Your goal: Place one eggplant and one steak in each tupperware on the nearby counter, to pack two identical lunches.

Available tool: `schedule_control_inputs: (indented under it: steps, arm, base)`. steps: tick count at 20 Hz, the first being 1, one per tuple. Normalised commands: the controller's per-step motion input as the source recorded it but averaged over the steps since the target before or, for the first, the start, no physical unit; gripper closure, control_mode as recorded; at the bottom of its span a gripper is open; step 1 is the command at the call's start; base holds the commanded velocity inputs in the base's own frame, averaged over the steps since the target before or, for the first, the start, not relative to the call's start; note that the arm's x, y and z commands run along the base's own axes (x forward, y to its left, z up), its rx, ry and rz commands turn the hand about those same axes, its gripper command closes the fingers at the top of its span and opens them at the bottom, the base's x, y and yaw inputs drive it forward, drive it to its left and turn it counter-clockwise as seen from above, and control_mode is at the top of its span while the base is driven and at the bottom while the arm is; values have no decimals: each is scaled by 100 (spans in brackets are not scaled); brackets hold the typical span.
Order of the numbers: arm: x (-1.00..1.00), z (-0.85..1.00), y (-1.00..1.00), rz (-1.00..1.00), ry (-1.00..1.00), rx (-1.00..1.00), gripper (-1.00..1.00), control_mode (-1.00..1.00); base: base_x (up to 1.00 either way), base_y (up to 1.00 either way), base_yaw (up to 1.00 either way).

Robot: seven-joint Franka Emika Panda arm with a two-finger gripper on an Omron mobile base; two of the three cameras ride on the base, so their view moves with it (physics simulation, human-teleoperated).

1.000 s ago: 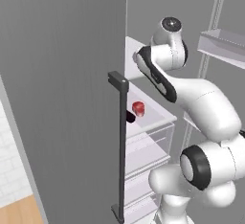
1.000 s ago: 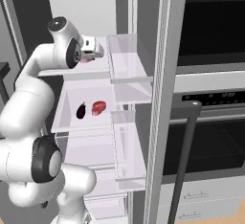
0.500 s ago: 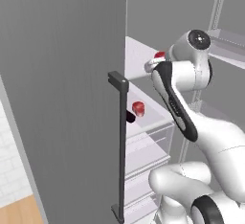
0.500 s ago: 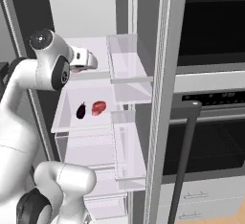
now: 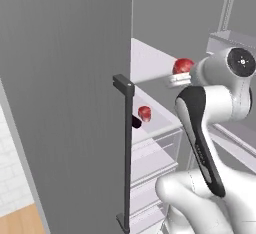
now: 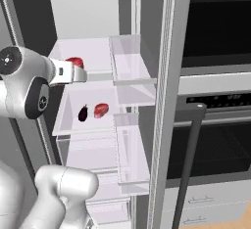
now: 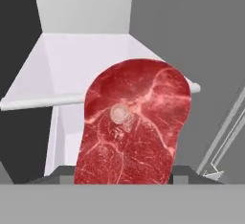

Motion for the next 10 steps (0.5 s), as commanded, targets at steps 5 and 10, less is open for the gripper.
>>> schedule_control_inputs:
  steps: [5, 10]
  arm:
    - [-100, 0, 0, 0, -3, 0, 100, -100]
    - [-20, 0, 0, 0, -1, 0, 100, 100]
  base:
    - [0, 0, 0]
    - [-80, 0, 0]
